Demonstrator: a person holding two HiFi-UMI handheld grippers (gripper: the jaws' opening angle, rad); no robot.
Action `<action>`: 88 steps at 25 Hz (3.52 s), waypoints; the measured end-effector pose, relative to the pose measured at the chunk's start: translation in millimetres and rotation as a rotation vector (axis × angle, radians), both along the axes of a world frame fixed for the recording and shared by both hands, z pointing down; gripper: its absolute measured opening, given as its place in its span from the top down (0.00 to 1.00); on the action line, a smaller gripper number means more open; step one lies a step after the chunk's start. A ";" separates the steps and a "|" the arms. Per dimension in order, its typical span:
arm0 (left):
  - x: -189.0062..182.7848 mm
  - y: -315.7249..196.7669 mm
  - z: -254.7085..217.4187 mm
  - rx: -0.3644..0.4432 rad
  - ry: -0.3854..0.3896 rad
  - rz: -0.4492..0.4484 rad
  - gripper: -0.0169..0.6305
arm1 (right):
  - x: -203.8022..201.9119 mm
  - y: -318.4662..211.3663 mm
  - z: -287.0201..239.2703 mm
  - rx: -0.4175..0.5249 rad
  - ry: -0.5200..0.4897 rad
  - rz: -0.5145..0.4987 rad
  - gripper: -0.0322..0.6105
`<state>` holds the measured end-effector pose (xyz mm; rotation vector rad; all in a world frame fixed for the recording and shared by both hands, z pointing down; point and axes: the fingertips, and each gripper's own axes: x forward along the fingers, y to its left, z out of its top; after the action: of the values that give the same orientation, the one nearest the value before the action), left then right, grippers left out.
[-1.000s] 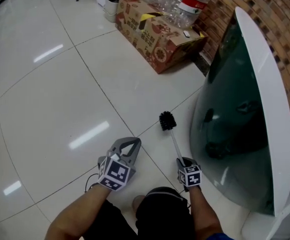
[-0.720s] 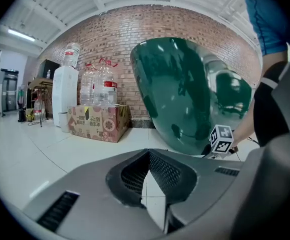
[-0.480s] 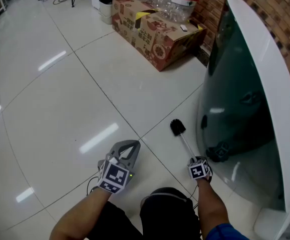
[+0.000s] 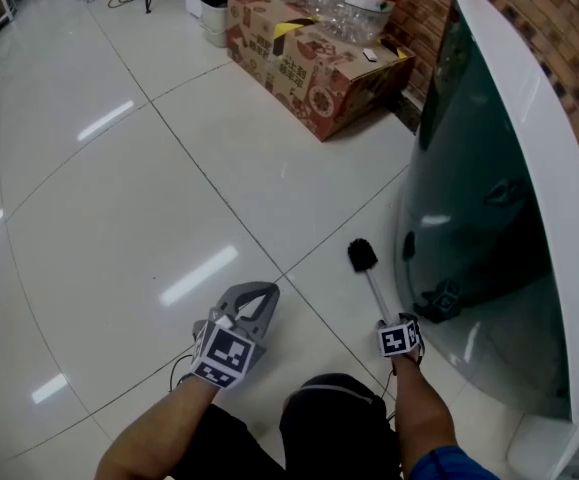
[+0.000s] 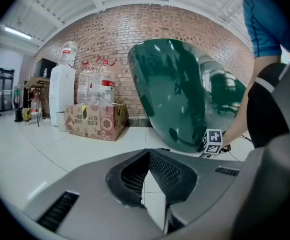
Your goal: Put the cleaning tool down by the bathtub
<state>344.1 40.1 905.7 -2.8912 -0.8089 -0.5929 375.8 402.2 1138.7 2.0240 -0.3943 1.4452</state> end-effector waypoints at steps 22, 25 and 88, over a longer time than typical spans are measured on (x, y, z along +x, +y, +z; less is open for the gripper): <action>-167.9 -36.0 -105.0 0.137 -0.210 -0.213 0.97 | -76.8 -106.9 -268.2 0.405 0.253 0.251 0.91; -190.2 -35.3 -155.9 0.129 -0.247 -0.238 0.97 | -85.9 -109.4 -339.8 0.475 0.273 0.281 0.91; -389.9 552.0 -788.6 -0.160 0.060 0.685 0.97 | -476.5 285.4 -1023.3 0.709 0.920 0.546 0.91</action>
<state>-45.8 592.2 117.1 -2.4746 -1.7754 -0.3667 -100.7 687.5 115.4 3.2732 0.0875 0.4576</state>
